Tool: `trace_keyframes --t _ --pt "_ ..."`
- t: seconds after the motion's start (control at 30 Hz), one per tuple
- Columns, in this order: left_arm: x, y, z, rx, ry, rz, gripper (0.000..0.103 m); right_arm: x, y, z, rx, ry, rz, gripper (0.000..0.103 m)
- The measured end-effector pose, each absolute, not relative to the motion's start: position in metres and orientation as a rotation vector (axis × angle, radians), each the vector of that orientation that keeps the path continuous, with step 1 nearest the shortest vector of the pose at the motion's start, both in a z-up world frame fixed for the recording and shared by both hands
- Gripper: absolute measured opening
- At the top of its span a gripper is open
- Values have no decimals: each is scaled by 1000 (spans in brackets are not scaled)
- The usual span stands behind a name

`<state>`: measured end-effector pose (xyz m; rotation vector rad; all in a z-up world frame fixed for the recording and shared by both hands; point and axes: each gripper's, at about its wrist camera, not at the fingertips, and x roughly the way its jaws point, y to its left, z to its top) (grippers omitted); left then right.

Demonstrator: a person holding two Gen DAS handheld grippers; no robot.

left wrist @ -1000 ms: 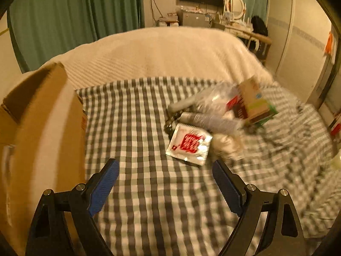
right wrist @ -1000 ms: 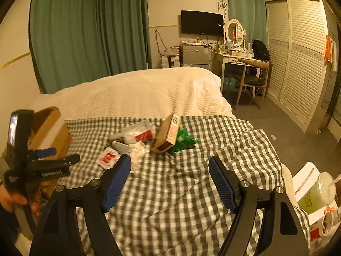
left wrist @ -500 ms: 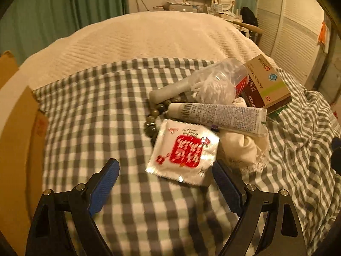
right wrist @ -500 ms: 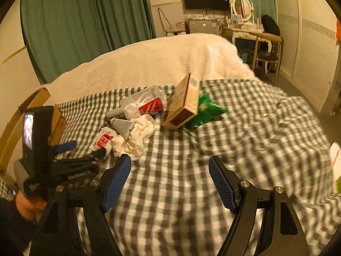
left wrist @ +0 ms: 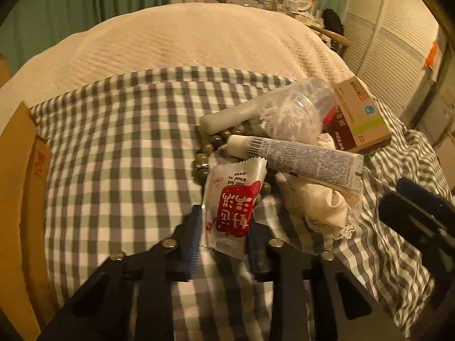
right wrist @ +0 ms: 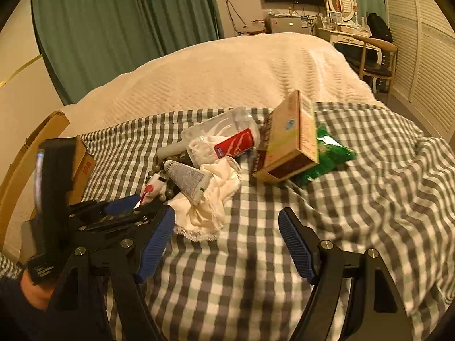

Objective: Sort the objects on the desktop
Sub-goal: 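Grasp the white red-print sachet with the left tool while the right tool grasps the lace cloth, then carry the sachet and lace cloth over the cardboard box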

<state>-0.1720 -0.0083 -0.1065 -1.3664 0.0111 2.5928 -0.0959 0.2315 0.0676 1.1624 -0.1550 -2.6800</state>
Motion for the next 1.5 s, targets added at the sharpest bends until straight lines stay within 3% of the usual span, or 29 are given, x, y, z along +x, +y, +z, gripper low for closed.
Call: trace_keyframes --t 0.07,0.23,0.3,0.37,0.63,0.87,1.03,1.5 --pt "-172 -13 -105 -1384 1 2620 13 -105 227 62 1170 -174 -2666 75" --pt "-175 -27 -103 -1395 -86 2656 12 -119 212 46 1194 -171 -2627 74" --pt "-175 -28 -102 -1385 -78 2675 11 -123 206 40 1206 -153 -2612 63" --pt "-174 -28 -102 -1380 -63 2674 10 -125 203 36 1219 -122 -2623 31" --pt "-174 -34 -100 -1365 -114 2672 8 -117 206 33 1246 -131 -2599 14" --pt "-161 -43 -93 -1357 -174 2667 8 -94 213 42 1257 -120 -2646 13" --pt "-152 -49 -81 -1314 -217 2677 8 -75 231 52 1285 -214 -2666 13" --pt "-106 -44 -39 -1298 -184 2595 8 2 254 98 1300 -288 -2727 13"
